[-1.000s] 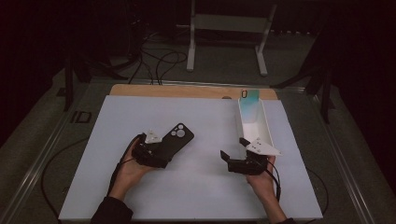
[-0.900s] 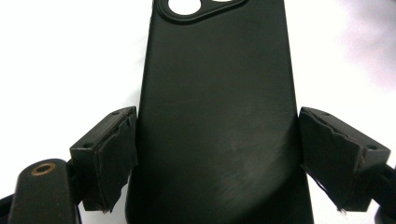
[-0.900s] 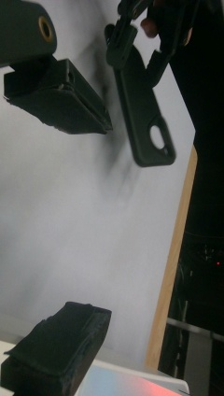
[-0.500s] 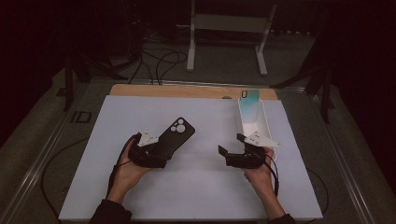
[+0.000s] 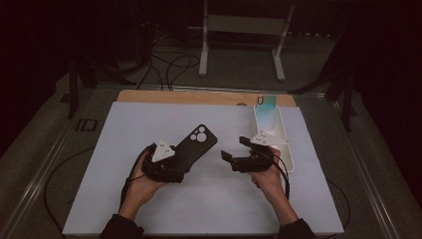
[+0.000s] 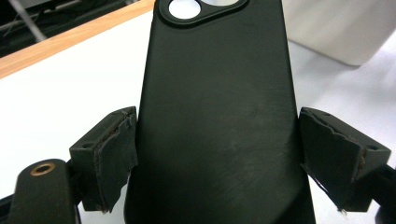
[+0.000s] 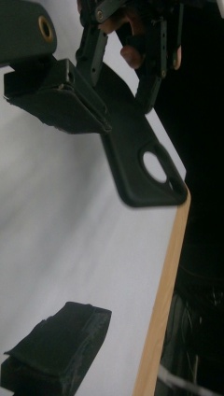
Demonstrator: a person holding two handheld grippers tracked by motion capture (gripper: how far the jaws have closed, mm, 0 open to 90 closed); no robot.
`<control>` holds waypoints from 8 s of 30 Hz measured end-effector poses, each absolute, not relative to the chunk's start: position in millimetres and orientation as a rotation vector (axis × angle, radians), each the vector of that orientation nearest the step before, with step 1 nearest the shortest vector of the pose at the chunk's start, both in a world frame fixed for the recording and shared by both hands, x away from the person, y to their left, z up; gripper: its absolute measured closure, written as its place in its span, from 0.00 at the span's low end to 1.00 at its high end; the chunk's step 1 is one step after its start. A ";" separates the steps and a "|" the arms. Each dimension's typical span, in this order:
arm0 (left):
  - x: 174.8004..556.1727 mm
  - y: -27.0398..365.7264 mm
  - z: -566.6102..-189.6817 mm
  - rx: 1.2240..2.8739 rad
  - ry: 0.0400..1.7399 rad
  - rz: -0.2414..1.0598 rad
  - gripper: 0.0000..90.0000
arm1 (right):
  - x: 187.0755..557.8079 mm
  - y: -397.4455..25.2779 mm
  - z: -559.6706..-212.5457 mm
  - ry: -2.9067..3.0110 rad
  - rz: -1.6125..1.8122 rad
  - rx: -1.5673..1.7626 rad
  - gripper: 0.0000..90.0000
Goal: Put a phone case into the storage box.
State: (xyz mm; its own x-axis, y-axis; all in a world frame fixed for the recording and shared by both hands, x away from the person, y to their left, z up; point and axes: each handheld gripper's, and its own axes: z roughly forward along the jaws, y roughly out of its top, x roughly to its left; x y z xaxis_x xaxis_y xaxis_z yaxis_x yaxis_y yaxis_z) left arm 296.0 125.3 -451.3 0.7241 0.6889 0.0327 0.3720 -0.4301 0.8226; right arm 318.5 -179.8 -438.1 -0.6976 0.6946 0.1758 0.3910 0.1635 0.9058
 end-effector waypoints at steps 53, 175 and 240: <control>281.8 99.7 -446.8 2.017 0.711 0.479 0.17 | 315.9 -125.2 -426.4 2.344 1.849 1.058 0.95; 284.6 106.0 -458.7 1.970 0.650 0.224 0.90 | 316.2 -109.1 -382.2 2.212 1.643 1.028 0.12; 282.1 125.8 -442.9 1.889 0.766 0.434 0.00 | 312.4 -106.1 -382.9 2.182 1.603 1.003 0.15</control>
